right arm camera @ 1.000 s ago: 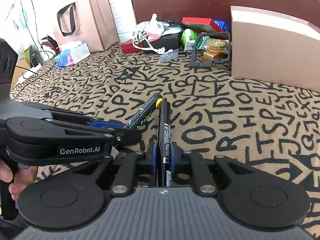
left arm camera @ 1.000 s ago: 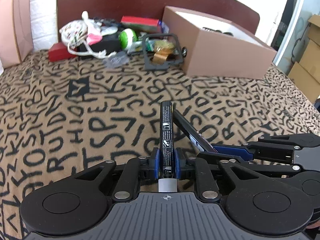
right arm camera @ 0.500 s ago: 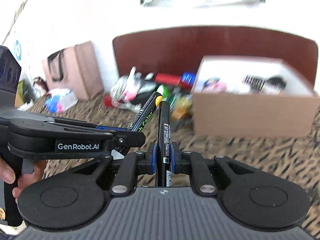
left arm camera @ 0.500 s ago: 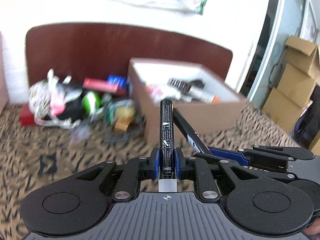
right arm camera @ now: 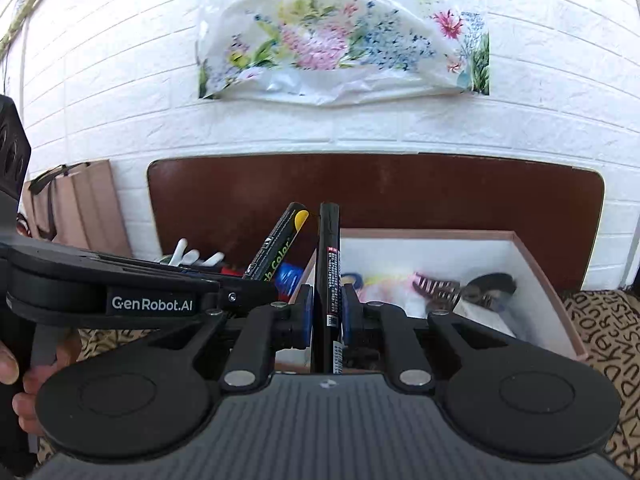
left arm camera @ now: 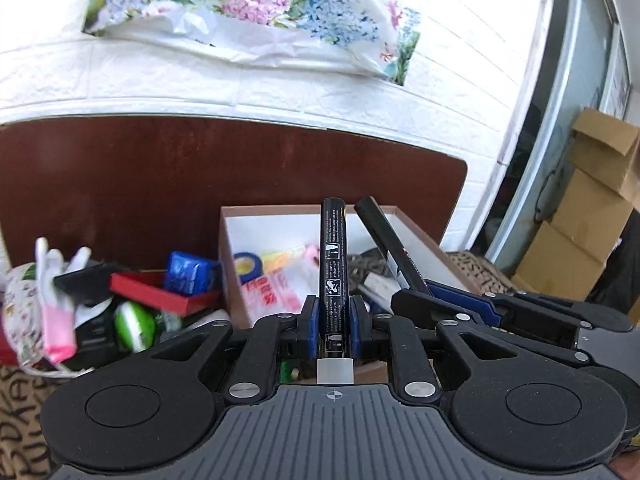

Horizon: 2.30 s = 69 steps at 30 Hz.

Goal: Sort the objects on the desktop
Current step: 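Carry the markers in both grippers over the brown box, then open both grippers to drop the markers into the box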

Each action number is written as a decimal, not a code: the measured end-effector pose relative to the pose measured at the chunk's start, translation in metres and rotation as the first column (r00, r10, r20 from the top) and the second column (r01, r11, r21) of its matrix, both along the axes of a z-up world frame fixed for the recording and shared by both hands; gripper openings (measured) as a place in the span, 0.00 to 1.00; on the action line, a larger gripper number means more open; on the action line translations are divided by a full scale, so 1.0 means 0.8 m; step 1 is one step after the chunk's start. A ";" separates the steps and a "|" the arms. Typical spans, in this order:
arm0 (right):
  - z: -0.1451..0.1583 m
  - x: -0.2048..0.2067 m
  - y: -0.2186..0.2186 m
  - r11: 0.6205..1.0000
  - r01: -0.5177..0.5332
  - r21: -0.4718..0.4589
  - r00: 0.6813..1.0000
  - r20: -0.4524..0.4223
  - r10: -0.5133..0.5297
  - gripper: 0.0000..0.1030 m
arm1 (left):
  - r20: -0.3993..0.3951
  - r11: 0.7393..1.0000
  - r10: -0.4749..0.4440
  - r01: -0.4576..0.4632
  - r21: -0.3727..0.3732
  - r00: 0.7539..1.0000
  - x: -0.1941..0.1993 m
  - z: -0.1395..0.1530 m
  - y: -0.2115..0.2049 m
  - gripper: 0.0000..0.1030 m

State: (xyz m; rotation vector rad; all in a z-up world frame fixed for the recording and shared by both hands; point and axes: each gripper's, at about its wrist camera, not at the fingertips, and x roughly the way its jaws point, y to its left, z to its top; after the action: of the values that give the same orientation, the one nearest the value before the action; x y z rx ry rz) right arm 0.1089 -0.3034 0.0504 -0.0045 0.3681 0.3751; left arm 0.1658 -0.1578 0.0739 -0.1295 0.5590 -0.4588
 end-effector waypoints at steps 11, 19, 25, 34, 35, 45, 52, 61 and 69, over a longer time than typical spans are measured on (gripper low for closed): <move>-0.023 0.119 -0.018 0.997 0.027 0.066 0.997 -0.080 -0.022 0.16 | -0.104 0.999 0.012 -0.016 -0.040 0.994 0.115 -0.041 -0.022 0.12; -0.062 0.195 -0.028 0.996 0.037 0.086 0.982 -0.187 -0.020 0.16 | -0.143 1.000 0.015 -0.016 -0.007 0.990 0.172 -0.079 -0.040 0.12; -0.068 0.226 -0.031 0.996 0.058 0.062 0.976 -0.213 -0.043 0.16 | -0.144 1.000 0.012 -0.010 0.016 0.990 0.190 -0.089 -0.048 0.14; -0.069 0.230 -0.044 0.988 0.152 -0.010 0.969 -0.196 -0.151 0.68 | -0.080 0.995 0.065 -0.070 -0.068 0.995 0.175 -0.078 -0.019 0.89; -0.068 0.227 -0.051 0.985 0.173 -0.001 0.967 -0.191 -0.170 0.83 | -0.083 0.994 0.043 -0.050 -0.092 0.996 0.172 -0.076 -0.016 0.96; -0.065 0.183 -0.065 0.995 0.103 0.008 0.977 -0.187 -0.099 1.00 | -0.047 0.998 0.050 -0.052 -0.025 0.998 0.136 -0.068 -0.020 1.00; -0.061 0.160 -0.060 0.996 0.088 -0.009 0.975 -0.205 -0.088 1.00 | -0.031 0.998 0.057 -0.056 0.024 0.998 0.110 -0.064 -0.017 1.00; -0.047 0.124 -0.054 0.995 0.091 -0.027 0.972 -0.215 -0.095 1.00 | -0.017 0.996 0.076 -0.075 0.042 0.997 0.066 -0.050 -0.003 1.00; -0.030 0.068 -0.030 0.998 0.054 -0.040 0.980 -0.192 -0.060 1.00 | 0.015 0.994 0.090 -0.091 0.060 0.996 0.008 -0.038 0.024 1.00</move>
State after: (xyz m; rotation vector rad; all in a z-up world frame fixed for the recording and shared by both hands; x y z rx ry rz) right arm 0.1634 -0.3278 0.0267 0.0086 0.5658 0.3131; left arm 0.1719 -0.1390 0.0434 -0.0937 0.5520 -0.3536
